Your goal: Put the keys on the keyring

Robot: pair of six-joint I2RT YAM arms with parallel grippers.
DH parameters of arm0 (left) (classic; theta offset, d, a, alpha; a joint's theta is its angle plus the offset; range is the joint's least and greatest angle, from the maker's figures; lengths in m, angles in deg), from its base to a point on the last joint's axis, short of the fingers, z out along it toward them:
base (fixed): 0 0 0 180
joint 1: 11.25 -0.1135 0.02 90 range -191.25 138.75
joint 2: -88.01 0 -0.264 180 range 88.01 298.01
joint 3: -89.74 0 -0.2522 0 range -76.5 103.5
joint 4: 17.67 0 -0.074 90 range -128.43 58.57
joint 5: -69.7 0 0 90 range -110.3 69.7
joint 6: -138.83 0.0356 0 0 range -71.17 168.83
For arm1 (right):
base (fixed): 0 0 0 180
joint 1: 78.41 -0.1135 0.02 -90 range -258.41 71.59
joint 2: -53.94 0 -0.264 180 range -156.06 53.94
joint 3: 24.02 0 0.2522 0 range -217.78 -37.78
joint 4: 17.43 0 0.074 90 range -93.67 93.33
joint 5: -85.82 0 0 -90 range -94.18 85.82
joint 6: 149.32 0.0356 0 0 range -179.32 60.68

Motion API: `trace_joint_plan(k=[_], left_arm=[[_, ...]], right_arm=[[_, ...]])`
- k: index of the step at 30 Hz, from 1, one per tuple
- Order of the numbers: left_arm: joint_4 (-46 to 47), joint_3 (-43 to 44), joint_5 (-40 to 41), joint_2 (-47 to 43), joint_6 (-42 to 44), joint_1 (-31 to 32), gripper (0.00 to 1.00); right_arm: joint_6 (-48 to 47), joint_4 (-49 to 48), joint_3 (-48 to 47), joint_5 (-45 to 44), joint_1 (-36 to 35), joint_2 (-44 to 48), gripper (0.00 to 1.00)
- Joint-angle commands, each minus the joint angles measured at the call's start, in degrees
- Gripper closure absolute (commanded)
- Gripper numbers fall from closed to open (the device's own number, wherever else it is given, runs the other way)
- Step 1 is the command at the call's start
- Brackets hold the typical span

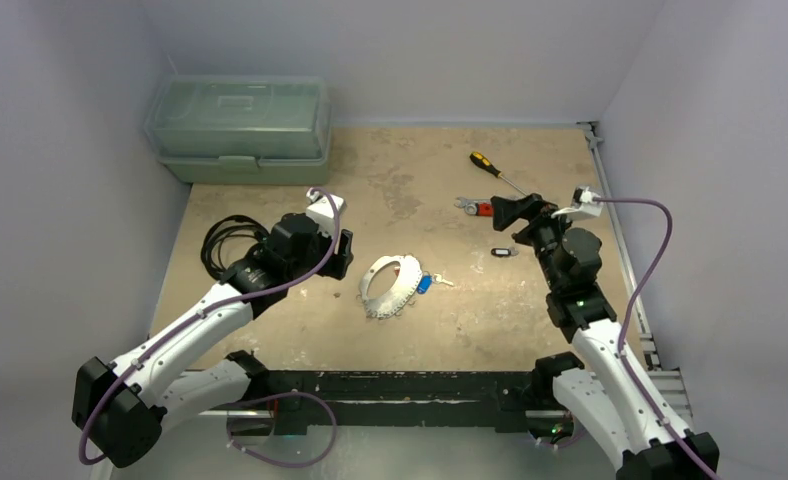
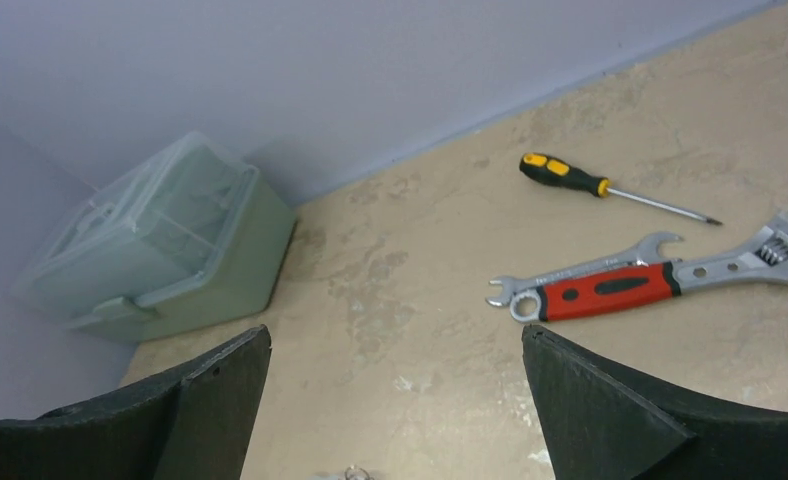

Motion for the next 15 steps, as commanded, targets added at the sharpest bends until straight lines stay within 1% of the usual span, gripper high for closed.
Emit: trace_joint_plan(k=[1,7,9,12,15], left_arm=[[1.95,0.12,0.32,-0.23,0.55,-0.11,0.38],[2.68,-0.49,-0.33,-0.63,0.08,1.0,0.41],[2.63,-0.51,0.55,-0.5,0.24,2.8,0.41],[2.02,-0.29,2.07,-0.28,0.47,6.1,0.41],[1.8,-0.16,2.77,-0.52,0.72,9.32,0.45]], right_arm=[[-0.51,7.03,-3.42,1.63,0.16,-1.72,0.01],[0.57,17.37,-7.77,2.34,0.06,-5.01,0.01],[1.87,20.04,-8.37,2.93,-0.16,-5.08,0.01],[4.33,21.19,-6.83,6.31,-1.22,-4.8,0.01],[7.74,23.65,-4.98,9.16,-2.14,-6.01,0.01]])
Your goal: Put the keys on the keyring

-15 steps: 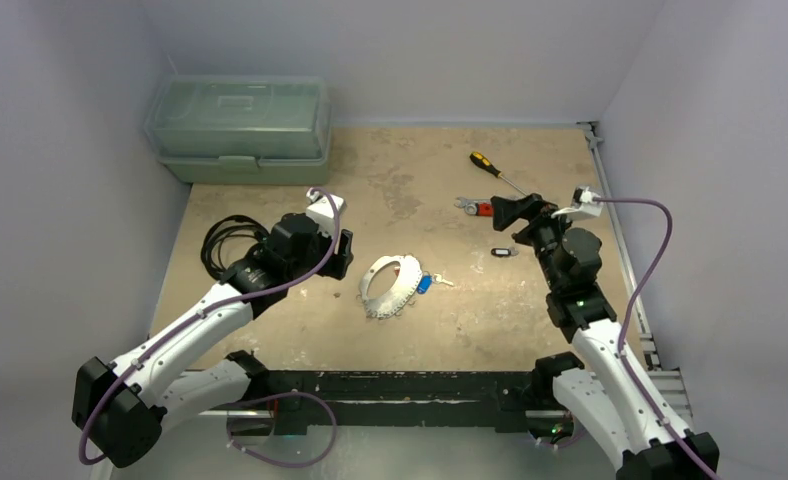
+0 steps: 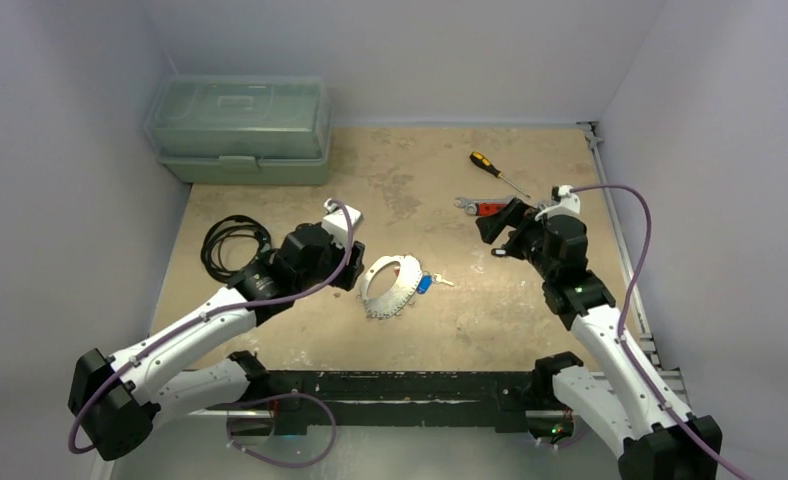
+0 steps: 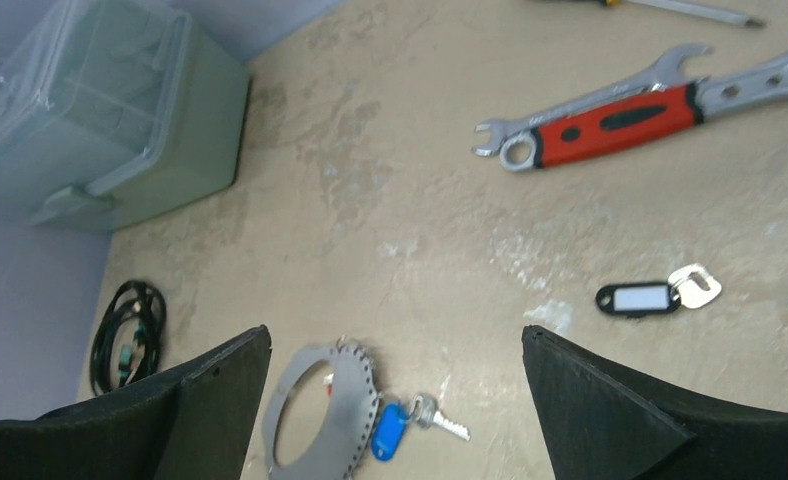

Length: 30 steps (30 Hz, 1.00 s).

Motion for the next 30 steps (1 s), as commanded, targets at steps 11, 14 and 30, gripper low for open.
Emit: trace_joint_plan(k=[11,14,30], left_arm=[[3.23,0.05,4.62,-0.63,-3.96,13.29,0.55],[9.33,-2.61,6.7,1.24,-9.2,17.65,0.55],[16.73,-0.37,12.5,22.28,-11.1,26.87,0.6]], right_arm=[[14.61,-0.26,9.63,6.87,-9.82,-1.3,0.11],[15.05,0.28,10.05,4.77,-10.25,-1.1,0.1],[11.17,5.7,10.18,2.99,-10.31,2.11,0.09]])
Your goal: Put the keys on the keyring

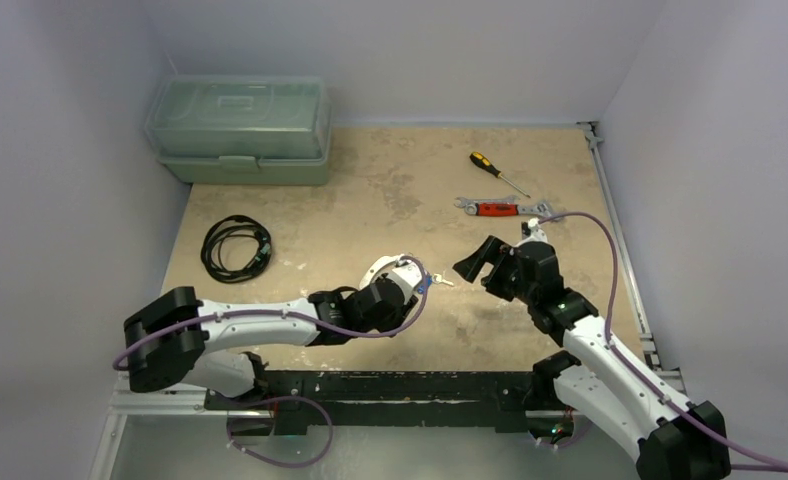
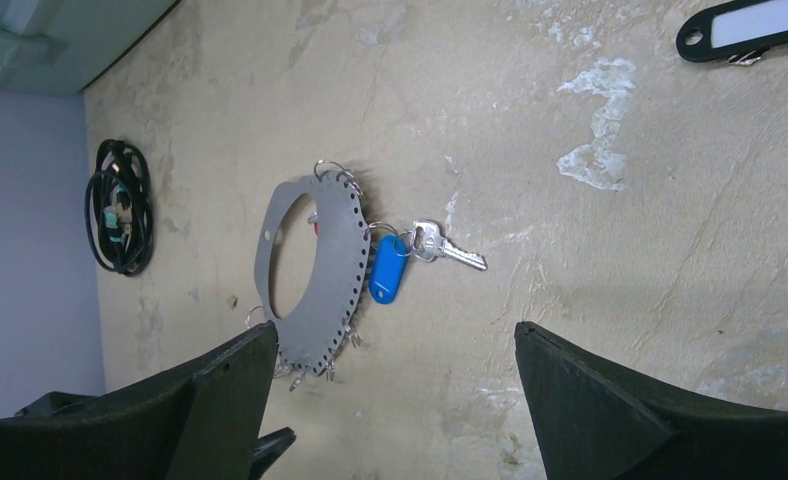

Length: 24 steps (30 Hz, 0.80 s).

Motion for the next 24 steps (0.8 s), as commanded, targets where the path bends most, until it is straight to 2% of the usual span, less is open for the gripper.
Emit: trace_joint_plan(k=[1,14,24], left_arm=[[4.05,2.52,0.65,3.08,-1.76,0.16,0.6],[9.19,3.91,0.35,10.92,-0.89,0.15,0.65],[8.09,5.01,2.81,13.67,0.12,0.06,0.71]], right_arm=[[-0.83,0.33,-0.02,-0.97,-0.25,0.93,0.09],[-1.1,-0.65,-0.69,0.81,-0.23,-0.11,0.08],[-1.27,-1.16,-0.76,1.0,-0.25,-1.05,0.08]])
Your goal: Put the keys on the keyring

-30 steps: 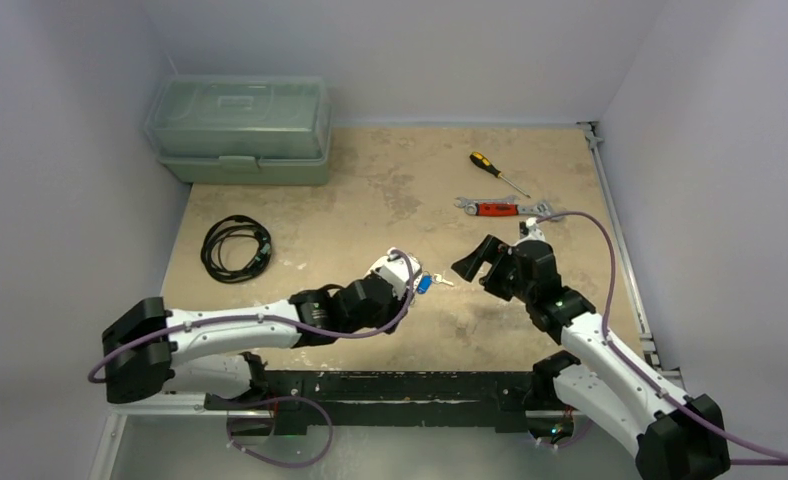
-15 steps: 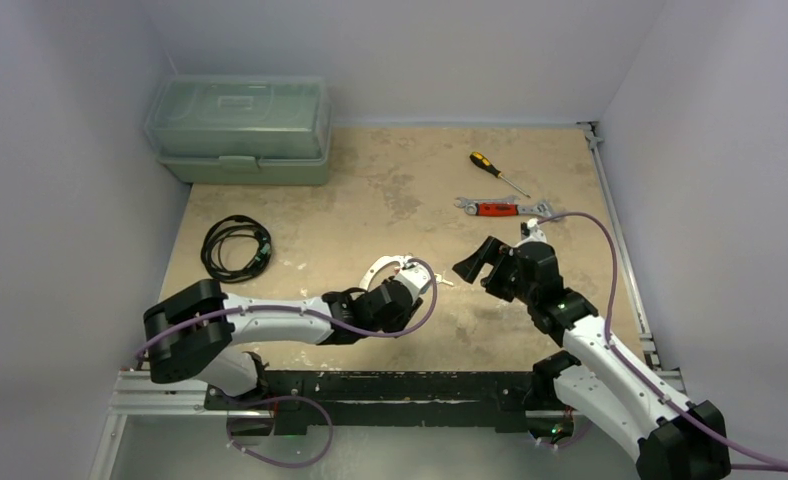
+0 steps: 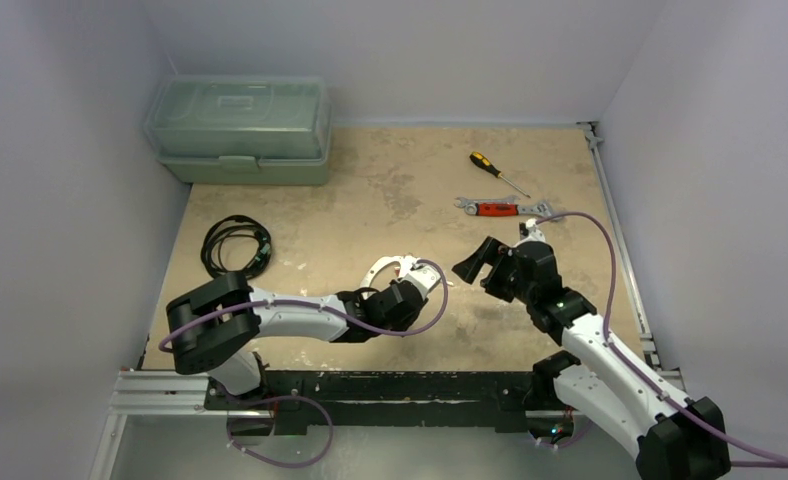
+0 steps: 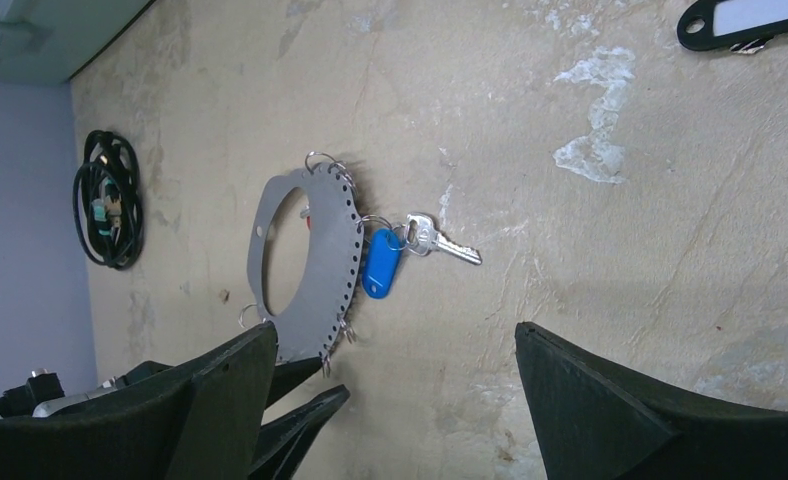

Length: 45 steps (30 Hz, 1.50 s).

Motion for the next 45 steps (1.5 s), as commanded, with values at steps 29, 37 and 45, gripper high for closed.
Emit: trace_joint_plan(k=[29,37,45], left_arm=[[0.84,4.4,4.69,3.85,0.7,-0.45,0.94],[3.03,1.29,0.81,-1.8,3.71,-0.46,1.0],[-0.19,-0.07,-3.65,-11.63,7.12,-0.46,1.0]], right_arm=[[-1.45,-2.75,-0.23,0.69,-0.22,-2.28,0.08],[-5.07,-6.36,1.33,1.94,-0.26,0.22,0.07],[-10.65,-16.36,6.07,6.59,-0.33,12.7,0.05]])
